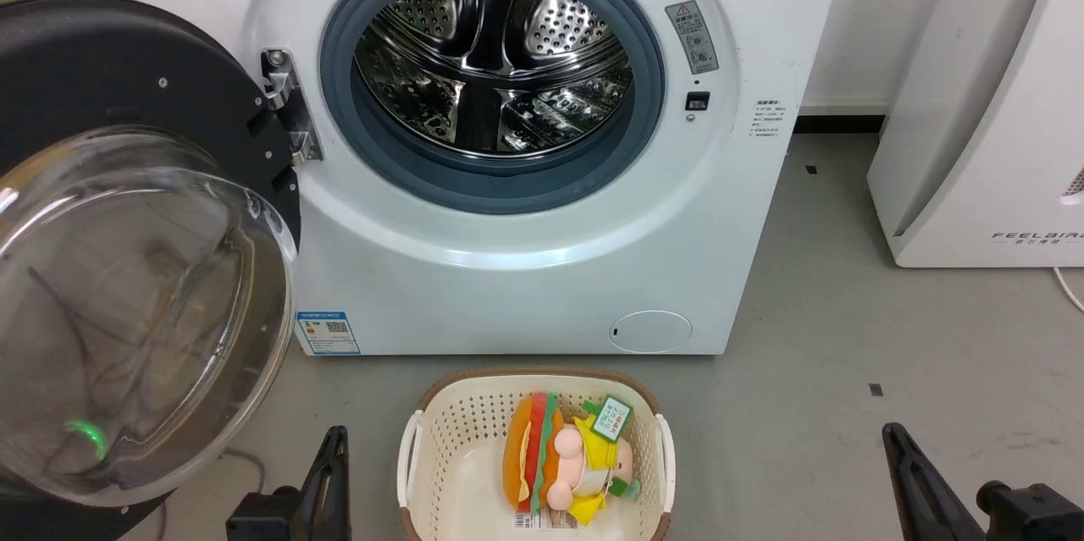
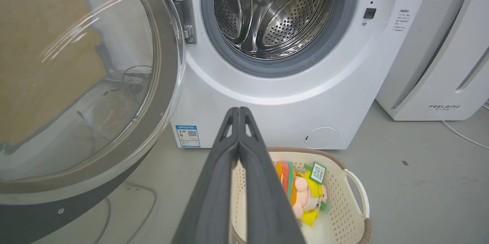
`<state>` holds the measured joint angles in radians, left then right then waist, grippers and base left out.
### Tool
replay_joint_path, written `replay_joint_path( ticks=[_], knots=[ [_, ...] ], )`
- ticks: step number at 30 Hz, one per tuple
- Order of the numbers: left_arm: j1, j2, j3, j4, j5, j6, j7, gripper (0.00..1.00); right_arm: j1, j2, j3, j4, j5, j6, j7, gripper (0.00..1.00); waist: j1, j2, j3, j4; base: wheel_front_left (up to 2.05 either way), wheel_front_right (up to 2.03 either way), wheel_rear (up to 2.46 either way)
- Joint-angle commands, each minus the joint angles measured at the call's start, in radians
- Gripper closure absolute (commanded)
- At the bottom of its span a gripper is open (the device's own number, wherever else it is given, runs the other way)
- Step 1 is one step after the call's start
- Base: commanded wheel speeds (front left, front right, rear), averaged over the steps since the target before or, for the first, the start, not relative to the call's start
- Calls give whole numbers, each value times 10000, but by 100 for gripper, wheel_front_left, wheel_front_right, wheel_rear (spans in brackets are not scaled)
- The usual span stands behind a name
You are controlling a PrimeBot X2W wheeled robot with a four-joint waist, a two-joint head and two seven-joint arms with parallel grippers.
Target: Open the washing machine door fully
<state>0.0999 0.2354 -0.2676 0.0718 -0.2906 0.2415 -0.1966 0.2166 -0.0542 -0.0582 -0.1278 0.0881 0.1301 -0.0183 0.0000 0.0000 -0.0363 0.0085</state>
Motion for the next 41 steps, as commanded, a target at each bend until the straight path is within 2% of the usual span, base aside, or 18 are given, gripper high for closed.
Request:
replay_joint_path(
  ticks=[1, 41],
  knots=[
    [-55, -48, 112, -32, 132, -104, 51, 100, -114, 2, 27, 62, -47, 0, 10, 100, 0, 0, 6, -1, 0, 0, 0],
    [-375, -658, 979, -264, 1071, -886, 699, 100, -809, 15, 215, 473, -329, 2, 69, 100, 0, 0, 127, -30, 0, 0, 0]
  ],
)
